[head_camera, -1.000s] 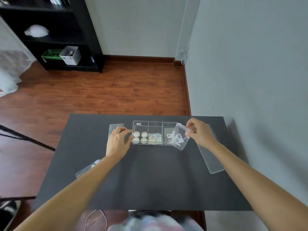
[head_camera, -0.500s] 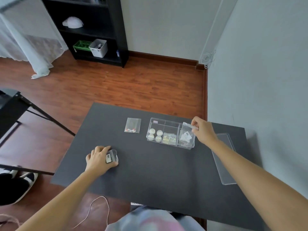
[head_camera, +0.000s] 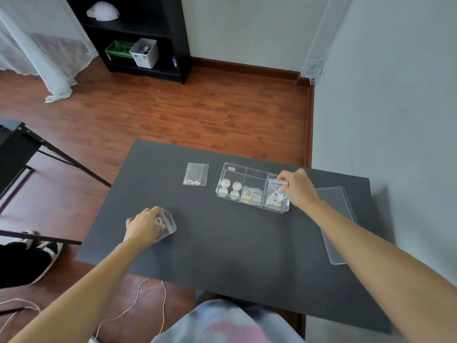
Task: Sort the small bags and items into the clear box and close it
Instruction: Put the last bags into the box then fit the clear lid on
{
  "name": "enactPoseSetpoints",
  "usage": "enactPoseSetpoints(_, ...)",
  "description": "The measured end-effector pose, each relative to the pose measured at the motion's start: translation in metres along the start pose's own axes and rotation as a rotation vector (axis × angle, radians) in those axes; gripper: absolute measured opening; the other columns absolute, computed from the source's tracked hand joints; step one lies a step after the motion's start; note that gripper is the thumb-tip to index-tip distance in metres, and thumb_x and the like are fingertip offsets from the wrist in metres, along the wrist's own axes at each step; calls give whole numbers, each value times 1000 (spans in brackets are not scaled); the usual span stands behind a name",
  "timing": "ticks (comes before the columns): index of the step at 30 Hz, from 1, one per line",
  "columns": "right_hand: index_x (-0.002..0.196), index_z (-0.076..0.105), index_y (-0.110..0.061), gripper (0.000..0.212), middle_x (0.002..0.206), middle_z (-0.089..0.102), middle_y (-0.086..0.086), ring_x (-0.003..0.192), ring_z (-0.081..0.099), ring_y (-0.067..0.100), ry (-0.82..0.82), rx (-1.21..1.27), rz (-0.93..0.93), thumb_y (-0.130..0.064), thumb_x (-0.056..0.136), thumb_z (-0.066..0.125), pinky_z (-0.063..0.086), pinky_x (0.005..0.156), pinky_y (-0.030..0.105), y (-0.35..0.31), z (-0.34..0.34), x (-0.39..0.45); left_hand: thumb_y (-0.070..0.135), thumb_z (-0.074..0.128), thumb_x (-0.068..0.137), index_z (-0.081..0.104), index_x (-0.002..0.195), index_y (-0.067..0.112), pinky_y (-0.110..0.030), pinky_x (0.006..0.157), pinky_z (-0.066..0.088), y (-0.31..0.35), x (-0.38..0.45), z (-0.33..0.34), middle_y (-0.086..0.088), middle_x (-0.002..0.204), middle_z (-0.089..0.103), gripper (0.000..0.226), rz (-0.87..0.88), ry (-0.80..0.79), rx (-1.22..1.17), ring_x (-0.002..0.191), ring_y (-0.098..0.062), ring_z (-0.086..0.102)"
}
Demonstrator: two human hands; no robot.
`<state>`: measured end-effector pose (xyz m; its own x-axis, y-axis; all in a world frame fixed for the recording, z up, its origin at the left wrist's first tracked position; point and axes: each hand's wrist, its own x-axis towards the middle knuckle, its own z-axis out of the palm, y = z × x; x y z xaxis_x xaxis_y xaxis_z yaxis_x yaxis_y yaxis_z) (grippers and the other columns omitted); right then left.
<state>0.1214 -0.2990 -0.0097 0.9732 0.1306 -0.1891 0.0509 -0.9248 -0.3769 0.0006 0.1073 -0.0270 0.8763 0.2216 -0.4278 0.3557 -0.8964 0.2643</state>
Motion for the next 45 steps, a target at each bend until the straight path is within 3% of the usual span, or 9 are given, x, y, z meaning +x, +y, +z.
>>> enactPoseSetpoints(6, 121, 66, -14, 29, 104, 60, 19, 98, 55, 31, 27, -29, -39, -11, 96, 53, 51, 84, 36, 6, 6, -2, 9, 55, 89, 64, 76, 20, -33, 67, 51, 24, 1, -18, -3, 74, 69, 20, 33, 31, -150, 73, -27, 65)
enactPoseSetpoints(10, 121, 66, -8, 36, 103, 72, 12, 100, 49, 30, 95, -108, -130, 6, 90, 54, 50, 88, 39, 6, 9, -6, 14, 59, 88, 73, 80, 16, -28, 65, 45, 57, -1, -35, -4, 77, 70, 15, 94, 65, -202, 78, -24, 63)
enactPoseSetpoints(17, 105, 71, 1, 23, 121, 51, 15, 107, 47, 30, 96, -75, -121, 6, 88, 56, 51, 91, 40, 10, 13, -14, 23, 72, 83, 75, 80, 19, -14, 62, 40, 125, -2, -59, 6, 69, 64, 5, 183, 27, -414, 67, -9, 54)
enactPoseSetpoints(21, 104, 72, -7, 23, 101, 63, 9, 95, 51, 25, 187, 154, -169, -6, 96, 51, 42, 89, 29, -3, 0, -26, 20, 78, 78, 76, 81, 17, -18, 66, 43, 166, 0, -59, 4, 71, 68, 5, 223, -52, -608, 65, -7, 56)
enactPoseSetpoints(25, 96, 72, -19, 27, 85, 71, -8, 78, 58, 4, 83, 515, -55, -33, 99, 49, 42, 73, 9, -21, -17, -45, 15, 82, 74, 73, 69, 19, -29, 65, 45, 205, 5, -52, 0, 66, 66, 11, 236, -116, -701, 63, -12, 55)
enactPoseSetpoints(30, 102, 70, -21, 23, 72, 72, -10, 64, 59, 2, 43, 730, 43, -34, 83, 73, 48, 70, 21, -20, -23, -57, 21, 84, 72, 73, 69, 22, -22, 57, 45, 243, 12, -36, 5, 63, 65, 11, 260, -153, -733, 52, -6, 52)
enactPoseSetpoints(35, 80, 74, -13, 6, 75, 75, 2, 70, 69, 17, 179, 727, 168, -17, 78, 78, 52, 70, 25, -9, -24, -54, 24, 81, 74, 74, 84, 18, -26, 74, 52, 260, 16, -15, 1, 77, 72, 13, 296, -146, -703, 76, -15, 65)
enactPoseSetpoints(41, 77, 71, -12, 6, 68, 69, -4, 67, 65, 14, 341, 534, 258, -16, 81, 73, 53, 71, 30, 1, -18, -42, 32, 77, 77, 50, 135, 23, -41, 102, 41, 254, 29, 2, -2, 138, 48, 65, 442, -35, -234, 128, -24, 38)
enactPoseSetpoints(45, 83, 71, -9, 7, 77, 73, 4, 81, 65, 27, 294, 423, 232, -15, 85, 69, 53, 79, 38, 6, -7, -33, 32, 70, 82, 34, 145, 34, -50, 111, 29, 257, 38, 14, 3, 154, 30, 72, 549, -16, -134, 140, -25, 25)
